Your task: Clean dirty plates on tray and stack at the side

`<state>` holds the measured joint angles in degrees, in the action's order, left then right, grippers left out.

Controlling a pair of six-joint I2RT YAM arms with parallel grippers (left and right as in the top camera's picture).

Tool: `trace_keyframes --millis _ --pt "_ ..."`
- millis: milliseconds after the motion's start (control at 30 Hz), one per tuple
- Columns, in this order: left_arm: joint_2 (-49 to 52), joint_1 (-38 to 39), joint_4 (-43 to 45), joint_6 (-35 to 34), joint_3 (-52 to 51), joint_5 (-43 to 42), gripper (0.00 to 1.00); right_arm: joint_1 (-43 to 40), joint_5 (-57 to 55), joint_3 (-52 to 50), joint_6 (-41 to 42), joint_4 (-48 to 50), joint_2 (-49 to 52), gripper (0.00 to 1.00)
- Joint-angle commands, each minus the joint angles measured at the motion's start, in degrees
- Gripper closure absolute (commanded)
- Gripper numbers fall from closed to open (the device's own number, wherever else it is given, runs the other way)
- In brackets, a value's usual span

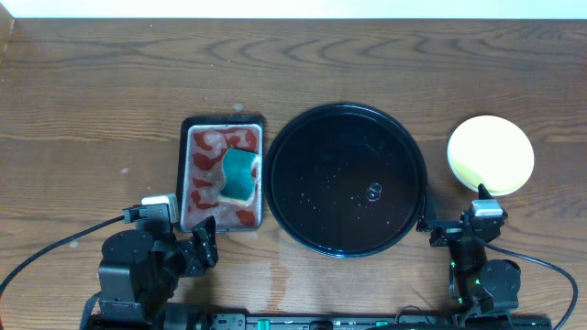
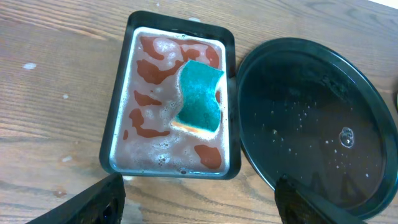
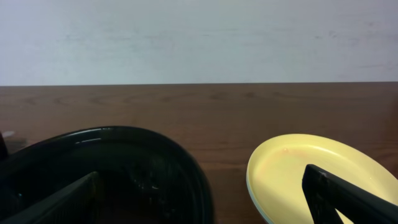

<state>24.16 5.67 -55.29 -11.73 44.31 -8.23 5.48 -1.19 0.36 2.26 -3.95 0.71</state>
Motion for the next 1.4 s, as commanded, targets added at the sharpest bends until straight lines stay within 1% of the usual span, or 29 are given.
trace_keyframes --millis 0,667,800,967,1167,1367 --pt "-0.2 -0.2 0.0 1.0 -0.2 0.3 0.23 -0.6 0.6 -0.1 -1.1 -0.3 -0.4 0.01" --pt "-0.2 -0.2 0.0 1.0 -0.2 0.3 0.23 -0.6 0.6 -0.1 -1.0 -0.3 -0.4 0.01" --pt "-0.8 -0.3 -1.5 1.9 -0.3 1.4 0.23 -0.6 0.6 -0.1 -1.1 -0.3 -0.4 0.01" --pt "-4.4 -1.9 0.2 2.1 -4.3 2.3 0.22 -0.6 0.6 -0.1 -1.0 -0.3 -0.4 0.01" --pt "-14.5 -4.0 10.7 2.3 -16.6 2.2 0.22 -0.6 0.6 -0.1 -1.0 -0.3 -0.4 0.01" --pt "-22.8 -4.8 24.5 2.3 -28.1 0.9 0.22 -0.6 0.6 -0.1 -1.0 -0.3 -0.4 0.01"
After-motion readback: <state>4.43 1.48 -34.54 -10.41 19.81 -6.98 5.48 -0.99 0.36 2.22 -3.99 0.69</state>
